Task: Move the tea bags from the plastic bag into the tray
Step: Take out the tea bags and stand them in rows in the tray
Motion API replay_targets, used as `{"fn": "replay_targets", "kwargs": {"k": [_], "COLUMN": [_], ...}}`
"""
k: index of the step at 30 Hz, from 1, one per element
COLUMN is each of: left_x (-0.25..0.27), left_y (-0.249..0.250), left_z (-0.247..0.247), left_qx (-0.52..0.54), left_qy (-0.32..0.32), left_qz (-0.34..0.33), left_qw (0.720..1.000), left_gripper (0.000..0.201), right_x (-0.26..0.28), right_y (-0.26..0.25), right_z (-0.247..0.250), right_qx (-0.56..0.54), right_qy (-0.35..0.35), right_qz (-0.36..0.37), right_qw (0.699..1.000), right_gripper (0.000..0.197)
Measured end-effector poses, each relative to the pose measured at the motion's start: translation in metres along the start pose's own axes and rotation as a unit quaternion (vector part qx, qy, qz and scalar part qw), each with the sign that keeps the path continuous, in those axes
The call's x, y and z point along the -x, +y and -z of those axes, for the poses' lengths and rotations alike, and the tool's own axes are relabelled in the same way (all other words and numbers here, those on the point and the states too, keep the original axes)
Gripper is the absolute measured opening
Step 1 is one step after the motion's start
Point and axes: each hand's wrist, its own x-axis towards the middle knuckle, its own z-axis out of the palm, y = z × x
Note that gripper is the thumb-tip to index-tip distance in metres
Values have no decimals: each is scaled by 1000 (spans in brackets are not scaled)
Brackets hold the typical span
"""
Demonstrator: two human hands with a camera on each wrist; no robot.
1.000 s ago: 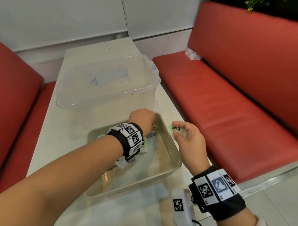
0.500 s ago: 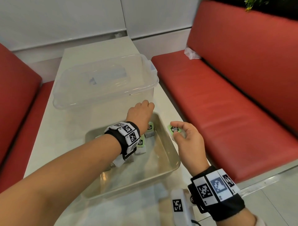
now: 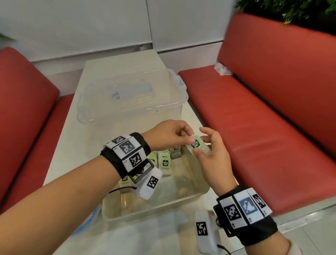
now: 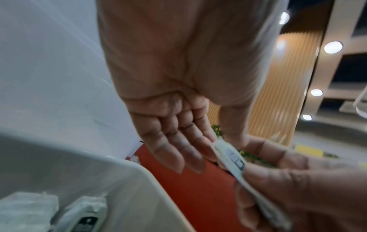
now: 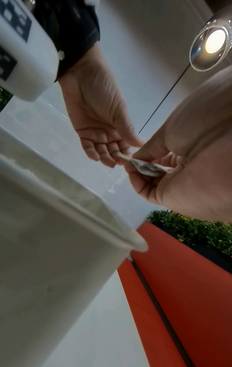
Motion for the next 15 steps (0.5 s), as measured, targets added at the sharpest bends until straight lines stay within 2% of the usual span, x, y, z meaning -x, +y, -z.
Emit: {"fn": "replay_targets", "kwargs": {"k": [5, 8, 11, 15], "left_x": [8, 12, 19, 24], "left_y": [5, 6, 7, 10], "left_z": [7, 11, 10, 5], "left_qx": [35, 59, 53, -42], "left_qy": [21, 28, 16, 49], "left_qz": [-19, -20, -17, -110], "left_qw": [999, 998, 998, 992], "left_gripper": [11, 9, 4, 8], "right_x": [7, 11, 11, 12], "right_y": [-1, 1, -1, -6], "right_z": [-2, -2, 0, -1], "right_qx": [-50, -93, -85, -36], "right_qy": [-18, 5, 23, 6], "right_qz": [-8, -11, -9, 21], "right_qw": [999, 996, 996, 999], "right_gripper": [57, 48, 41, 41]}}
